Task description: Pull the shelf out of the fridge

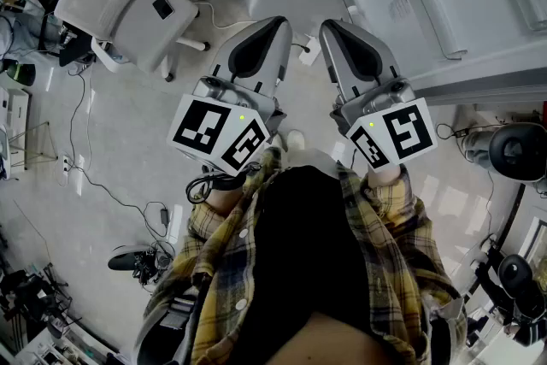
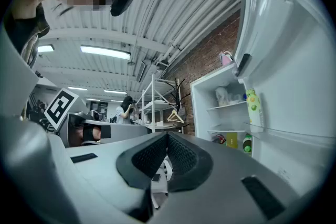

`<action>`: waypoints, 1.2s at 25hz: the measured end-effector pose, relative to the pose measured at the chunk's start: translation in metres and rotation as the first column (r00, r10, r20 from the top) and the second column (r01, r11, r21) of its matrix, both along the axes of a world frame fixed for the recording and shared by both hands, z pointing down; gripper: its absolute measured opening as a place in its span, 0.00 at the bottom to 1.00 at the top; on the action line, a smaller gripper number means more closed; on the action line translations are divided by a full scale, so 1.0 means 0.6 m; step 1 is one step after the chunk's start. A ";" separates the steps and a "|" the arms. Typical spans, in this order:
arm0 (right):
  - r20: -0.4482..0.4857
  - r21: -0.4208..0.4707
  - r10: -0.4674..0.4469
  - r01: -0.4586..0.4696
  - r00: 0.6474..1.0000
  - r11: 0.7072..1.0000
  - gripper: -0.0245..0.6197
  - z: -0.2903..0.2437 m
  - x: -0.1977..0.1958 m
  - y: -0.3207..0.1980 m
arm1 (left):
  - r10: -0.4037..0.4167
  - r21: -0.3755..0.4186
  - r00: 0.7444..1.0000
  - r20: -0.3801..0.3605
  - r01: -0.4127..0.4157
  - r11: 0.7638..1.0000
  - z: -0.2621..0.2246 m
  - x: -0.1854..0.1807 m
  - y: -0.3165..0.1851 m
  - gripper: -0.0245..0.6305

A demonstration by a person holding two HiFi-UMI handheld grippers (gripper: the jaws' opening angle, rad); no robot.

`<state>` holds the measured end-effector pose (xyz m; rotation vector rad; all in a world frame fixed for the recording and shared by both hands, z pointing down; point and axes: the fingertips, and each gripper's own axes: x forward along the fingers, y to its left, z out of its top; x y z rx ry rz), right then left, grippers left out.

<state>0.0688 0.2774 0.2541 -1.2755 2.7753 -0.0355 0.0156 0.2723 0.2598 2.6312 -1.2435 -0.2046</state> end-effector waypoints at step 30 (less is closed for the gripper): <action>0.036 -0.050 -0.104 0.106 0.994 0.993 0.07 0.024 -0.030 -0.022 | -0.105 0.006 0.994 0.009 0.105 0.994 0.011 -0.043 -0.011 0.04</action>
